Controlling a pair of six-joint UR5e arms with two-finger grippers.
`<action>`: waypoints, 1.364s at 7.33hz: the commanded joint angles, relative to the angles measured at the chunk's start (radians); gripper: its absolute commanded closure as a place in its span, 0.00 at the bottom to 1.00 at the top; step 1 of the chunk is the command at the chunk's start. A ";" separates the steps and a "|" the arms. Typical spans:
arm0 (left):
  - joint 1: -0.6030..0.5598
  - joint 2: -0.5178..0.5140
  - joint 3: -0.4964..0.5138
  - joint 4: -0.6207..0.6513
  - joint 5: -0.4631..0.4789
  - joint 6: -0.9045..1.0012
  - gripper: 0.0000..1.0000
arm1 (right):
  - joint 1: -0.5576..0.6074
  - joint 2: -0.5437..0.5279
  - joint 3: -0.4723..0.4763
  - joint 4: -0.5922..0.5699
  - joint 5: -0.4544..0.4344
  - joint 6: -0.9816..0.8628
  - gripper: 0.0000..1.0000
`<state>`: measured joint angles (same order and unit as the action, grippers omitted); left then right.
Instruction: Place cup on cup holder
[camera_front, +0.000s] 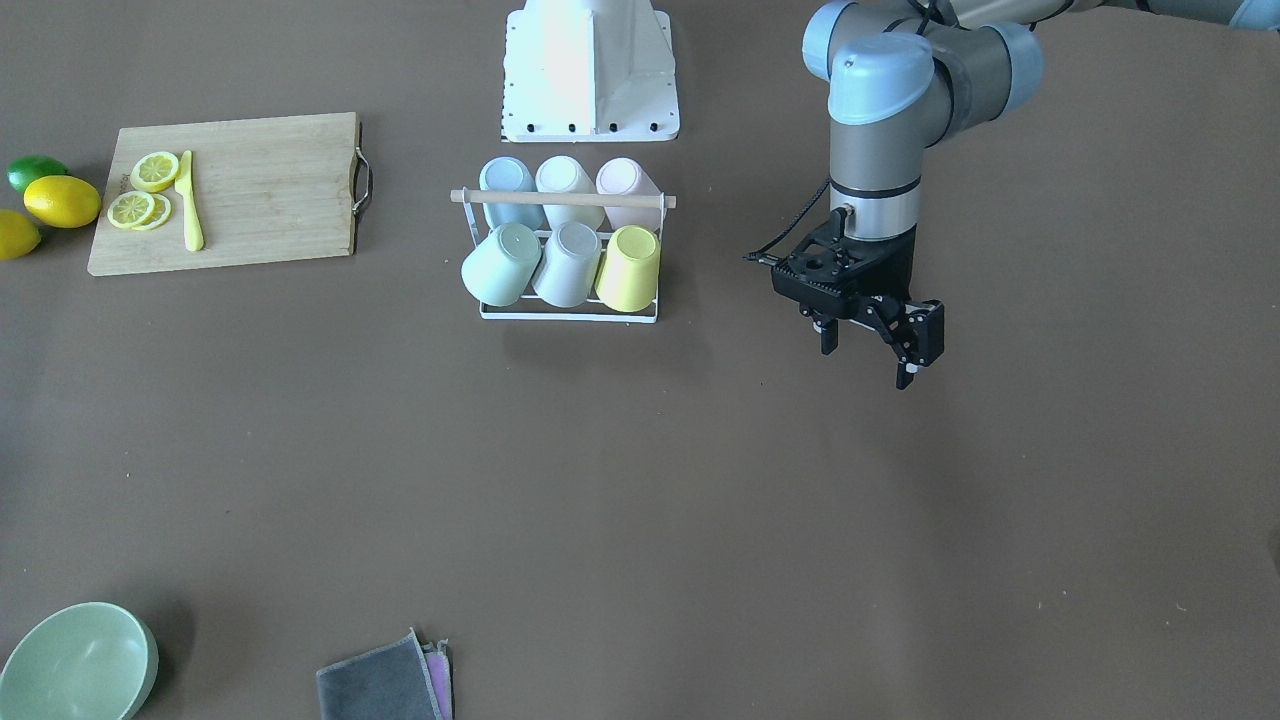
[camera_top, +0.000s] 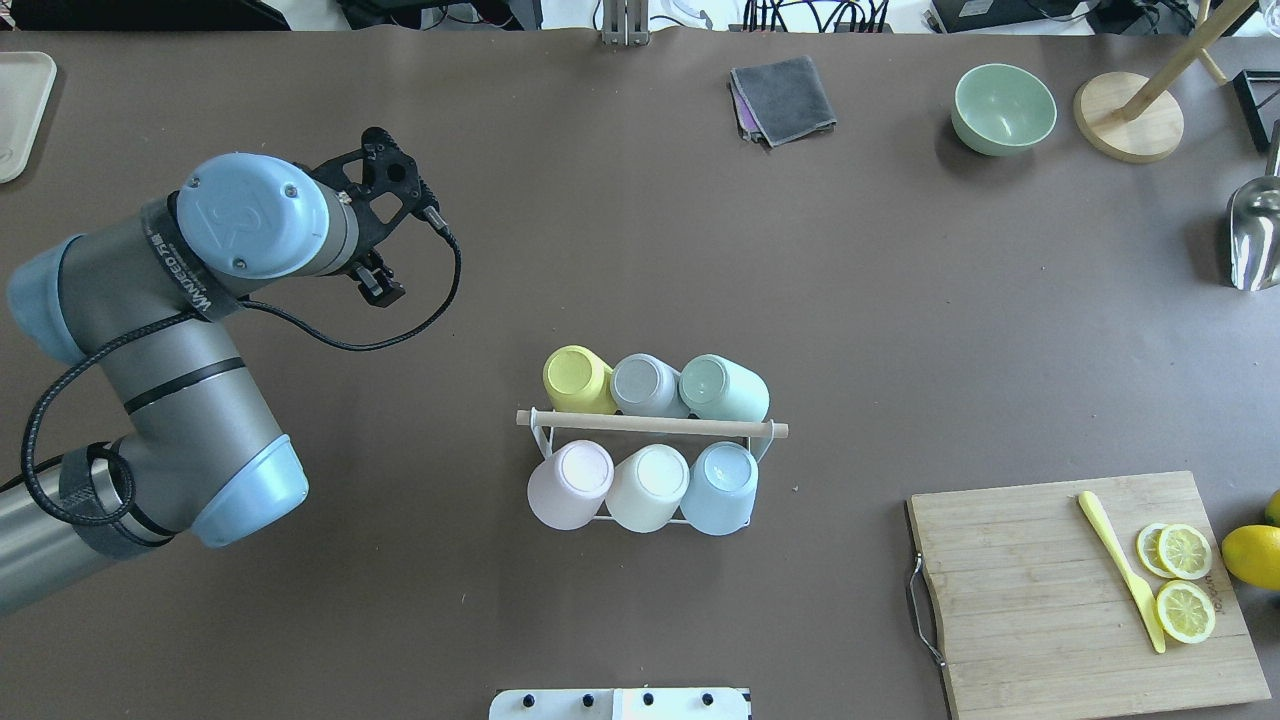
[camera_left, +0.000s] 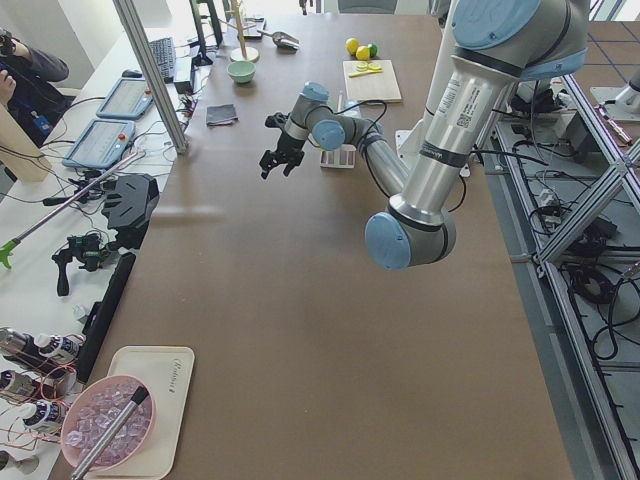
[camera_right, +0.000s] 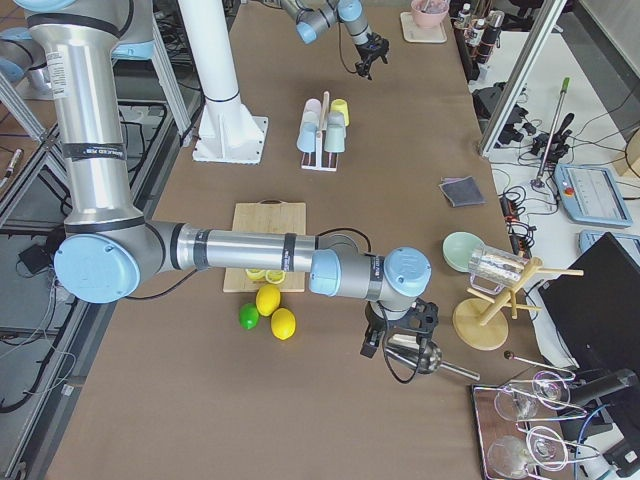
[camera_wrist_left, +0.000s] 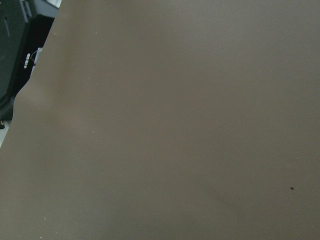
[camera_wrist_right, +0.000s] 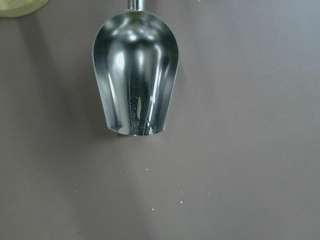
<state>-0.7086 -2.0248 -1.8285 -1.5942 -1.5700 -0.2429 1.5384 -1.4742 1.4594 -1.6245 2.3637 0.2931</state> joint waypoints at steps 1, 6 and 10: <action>-0.183 0.064 0.006 0.008 -0.271 0.015 0.02 | 0.006 0.000 0.001 -0.002 -0.001 0.000 0.00; -0.716 0.350 0.133 0.005 -0.729 0.025 0.02 | -0.001 0.003 0.019 -0.011 -0.082 0.000 0.00; -0.799 0.564 0.060 -0.007 -0.779 0.070 0.02 | -0.001 0.011 0.025 -0.012 -0.081 0.006 0.00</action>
<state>-1.4996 -1.4961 -1.7547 -1.6015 -2.3463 -0.1790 1.5361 -1.4643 1.4800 -1.6369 2.2784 0.2970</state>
